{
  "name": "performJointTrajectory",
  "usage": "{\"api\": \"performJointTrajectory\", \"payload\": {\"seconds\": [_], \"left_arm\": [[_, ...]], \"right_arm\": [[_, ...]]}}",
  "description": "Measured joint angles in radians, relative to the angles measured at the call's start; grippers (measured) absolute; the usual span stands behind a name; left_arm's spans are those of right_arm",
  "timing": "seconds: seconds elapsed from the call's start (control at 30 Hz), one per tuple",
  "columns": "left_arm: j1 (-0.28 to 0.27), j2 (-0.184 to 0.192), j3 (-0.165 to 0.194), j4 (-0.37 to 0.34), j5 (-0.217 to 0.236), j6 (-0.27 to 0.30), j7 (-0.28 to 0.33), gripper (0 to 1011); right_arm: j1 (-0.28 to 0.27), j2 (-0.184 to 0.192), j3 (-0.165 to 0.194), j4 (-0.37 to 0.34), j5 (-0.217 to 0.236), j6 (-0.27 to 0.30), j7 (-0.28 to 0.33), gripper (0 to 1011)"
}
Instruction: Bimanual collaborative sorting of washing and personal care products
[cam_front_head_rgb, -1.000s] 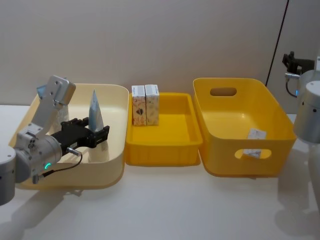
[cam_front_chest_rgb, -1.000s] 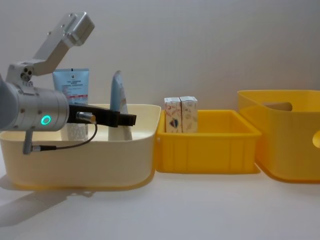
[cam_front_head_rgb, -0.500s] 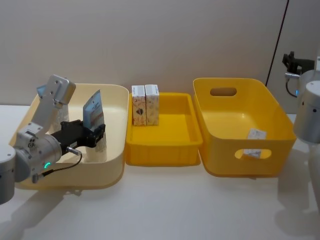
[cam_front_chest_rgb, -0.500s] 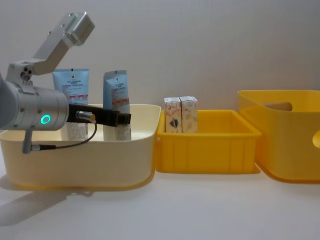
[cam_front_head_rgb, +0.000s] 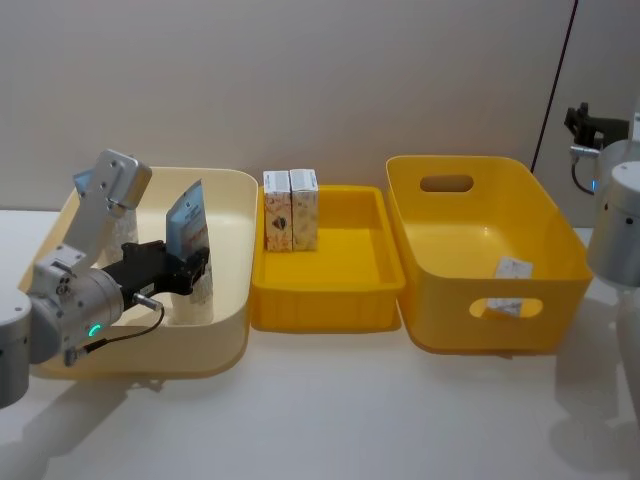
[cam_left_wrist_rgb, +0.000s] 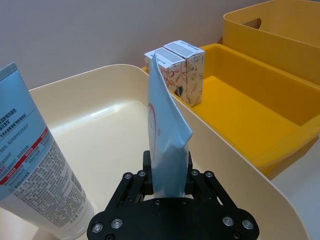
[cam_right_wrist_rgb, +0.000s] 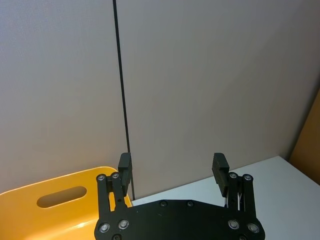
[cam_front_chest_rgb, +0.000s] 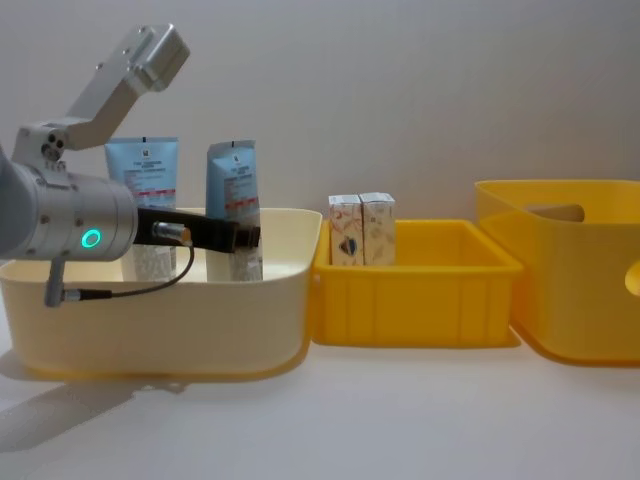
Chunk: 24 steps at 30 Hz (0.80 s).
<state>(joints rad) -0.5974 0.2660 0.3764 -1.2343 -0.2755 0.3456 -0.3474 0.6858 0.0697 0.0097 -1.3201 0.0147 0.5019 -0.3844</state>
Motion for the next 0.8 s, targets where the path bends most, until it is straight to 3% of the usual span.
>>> {"api": "performJointTrajectory", "payload": {"seconds": [0.8], "left_arm": [[0.000, 0.000, 0.000, 0.000, 0.000, 0.000, 0.000, 310]], "right_arm": [[0.000, 0.000, 0.000, 0.000, 0.000, 0.000, 0.000, 1001]]}}
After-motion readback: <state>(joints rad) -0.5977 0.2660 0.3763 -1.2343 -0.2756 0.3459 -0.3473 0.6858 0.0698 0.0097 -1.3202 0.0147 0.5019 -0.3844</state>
